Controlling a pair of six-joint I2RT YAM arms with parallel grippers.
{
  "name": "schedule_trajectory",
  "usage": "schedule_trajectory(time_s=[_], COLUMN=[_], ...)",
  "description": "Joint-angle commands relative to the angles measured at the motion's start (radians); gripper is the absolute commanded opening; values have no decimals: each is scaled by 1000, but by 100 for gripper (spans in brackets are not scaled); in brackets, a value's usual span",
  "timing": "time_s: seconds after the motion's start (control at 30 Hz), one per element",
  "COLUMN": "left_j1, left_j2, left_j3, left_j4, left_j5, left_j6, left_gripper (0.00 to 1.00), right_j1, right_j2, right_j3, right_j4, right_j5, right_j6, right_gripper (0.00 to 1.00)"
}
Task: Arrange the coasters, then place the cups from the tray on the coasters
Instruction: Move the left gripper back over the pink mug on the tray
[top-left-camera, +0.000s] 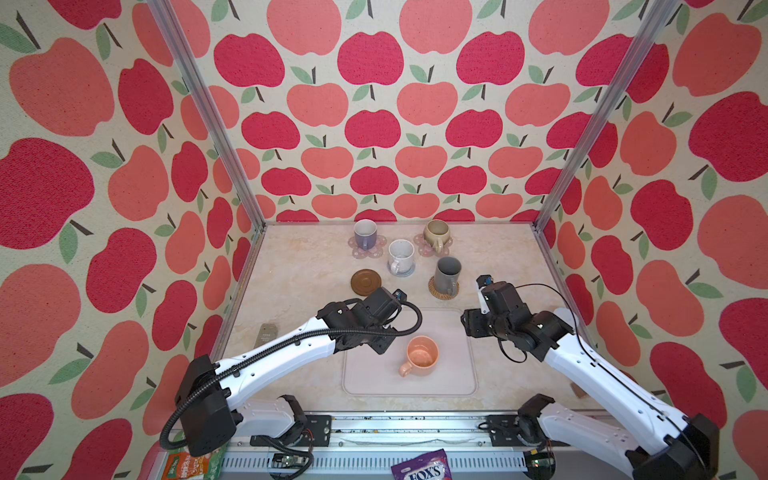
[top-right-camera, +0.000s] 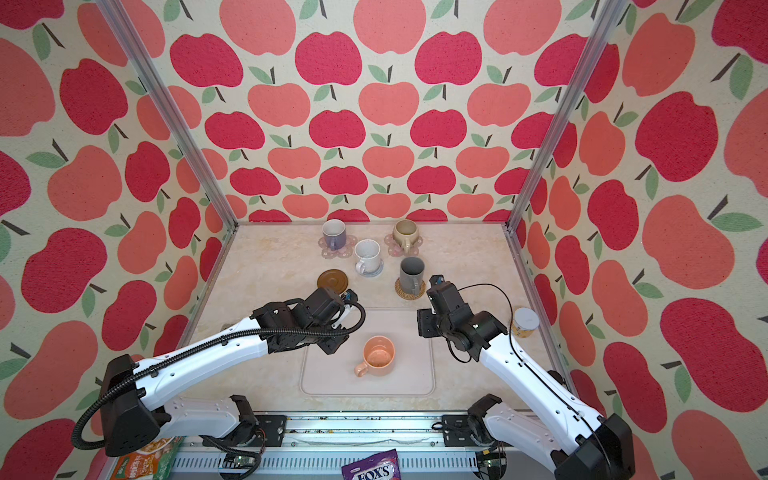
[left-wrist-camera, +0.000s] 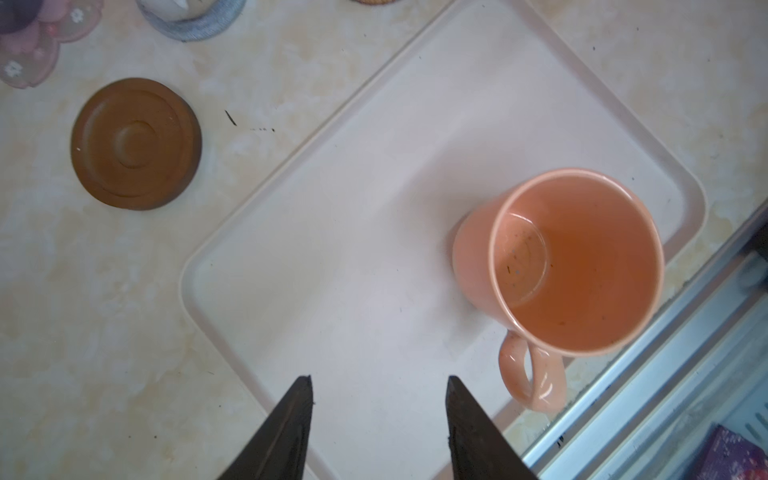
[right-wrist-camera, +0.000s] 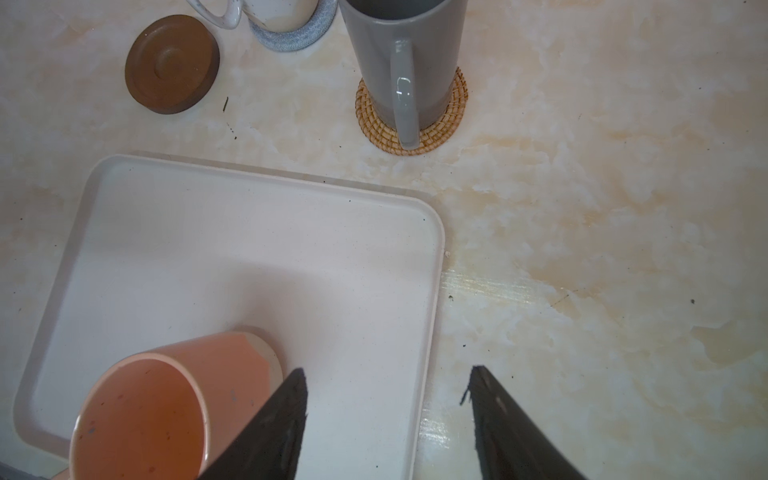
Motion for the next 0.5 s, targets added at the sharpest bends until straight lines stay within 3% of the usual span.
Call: schedule_trajectory(time_s=[0.0,0.23,0.47], left_j1=[-73,-212,-227], left_j2=[-72,-49,75], left_j3=[-55,-124,-106], left_j4=[-14,106,169], left_j5=[33,81,88], left_j6=[-90,-153,-147], left_gripper=[54,55,55], right_j1=[5,5,5], right_j2=[-24,-6,-7], right_j3=[-13,-17,-19], right_j4=[-28,-27,-20], right_j5=[32,39,37], right_j6=[24,29,42], right_gripper=[65,65,66])
